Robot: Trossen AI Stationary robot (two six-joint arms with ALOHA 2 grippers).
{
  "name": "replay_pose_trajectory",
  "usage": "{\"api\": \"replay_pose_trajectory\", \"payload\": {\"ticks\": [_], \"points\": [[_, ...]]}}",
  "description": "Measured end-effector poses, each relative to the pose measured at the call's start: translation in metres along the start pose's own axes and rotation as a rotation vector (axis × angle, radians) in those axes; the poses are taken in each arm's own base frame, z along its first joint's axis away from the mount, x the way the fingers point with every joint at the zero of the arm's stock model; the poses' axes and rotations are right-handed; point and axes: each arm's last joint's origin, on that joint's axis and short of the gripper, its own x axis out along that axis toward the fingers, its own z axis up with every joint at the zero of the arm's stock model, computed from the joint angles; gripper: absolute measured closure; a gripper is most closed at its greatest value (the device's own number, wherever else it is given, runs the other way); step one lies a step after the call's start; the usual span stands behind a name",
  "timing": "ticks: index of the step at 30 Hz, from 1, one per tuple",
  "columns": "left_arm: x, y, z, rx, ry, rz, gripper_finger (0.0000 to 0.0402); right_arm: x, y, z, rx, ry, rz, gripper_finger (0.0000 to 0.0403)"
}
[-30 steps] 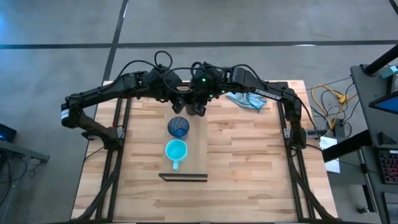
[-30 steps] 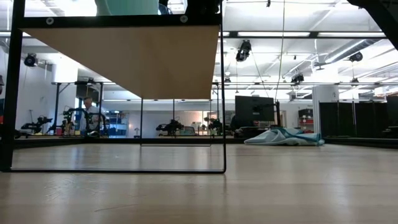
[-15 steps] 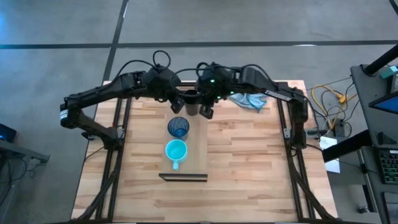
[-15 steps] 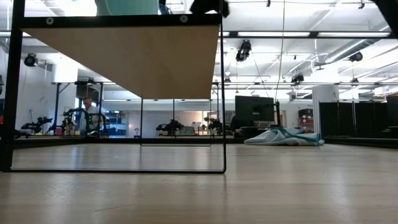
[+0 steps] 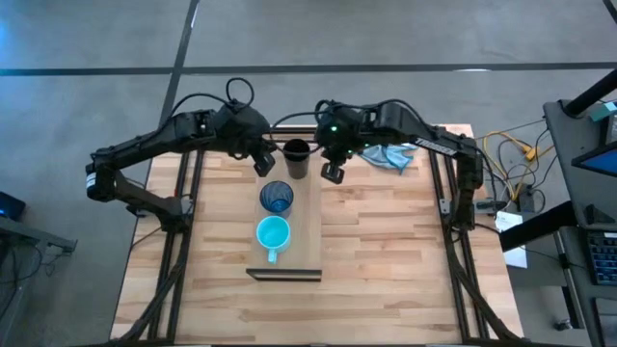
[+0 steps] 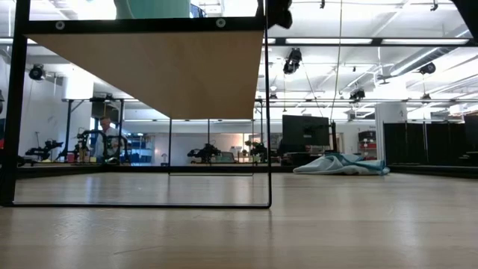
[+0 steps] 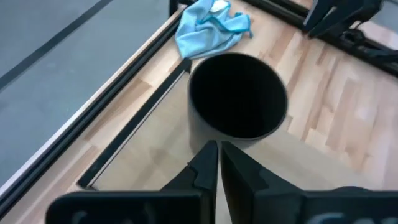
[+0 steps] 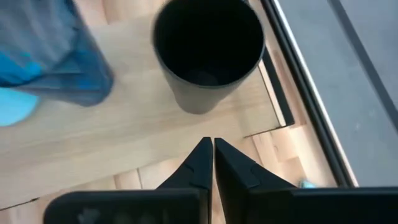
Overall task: Stack small to large cups/mugs on shelf
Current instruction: Put the black cup on the shelf
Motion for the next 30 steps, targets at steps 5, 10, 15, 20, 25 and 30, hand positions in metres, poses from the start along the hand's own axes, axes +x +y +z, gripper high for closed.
{"api": "replay_pose_trajectory", "payload": {"ticks": [5, 10, 15, 20, 25, 30], "points": [[0.0, 0.003, -0.004, 0.004, 0.031, 0.068, 0.0396, 0.027, -0.003, -0.003, 0.031, 0.054, -0.012, 0.0394], [0.005, 0.002, -0.004, -0.028, 0.04, 0.076, 0.0399, 0.045, -0.007, 0.0, 0.052, -0.007, -0.016, 0.0395], [0.013, 0.001, -0.003, -0.049, 0.059, 0.083, 0.0401, 0.055, -0.015, -0.002, 0.096, -0.009, -0.028, 0.0395], [0.024, 0.0, -0.003, -0.046, 0.083, 0.093, 0.0401, 0.058, -0.02, -0.002, 0.116, -0.011, -0.037, 0.0395], [0.033, 0.0, -0.004, -0.043, 0.107, 0.1, 0.0401, 0.059, -0.019, 0.001, 0.115, -0.041, -0.029, 0.0395], [0.034, -0.001, -0.003, -0.046, 0.099, 0.097, 0.0401, 0.059, -0.017, 0.001, 0.103, -0.046, -0.02, 0.0395]]}}
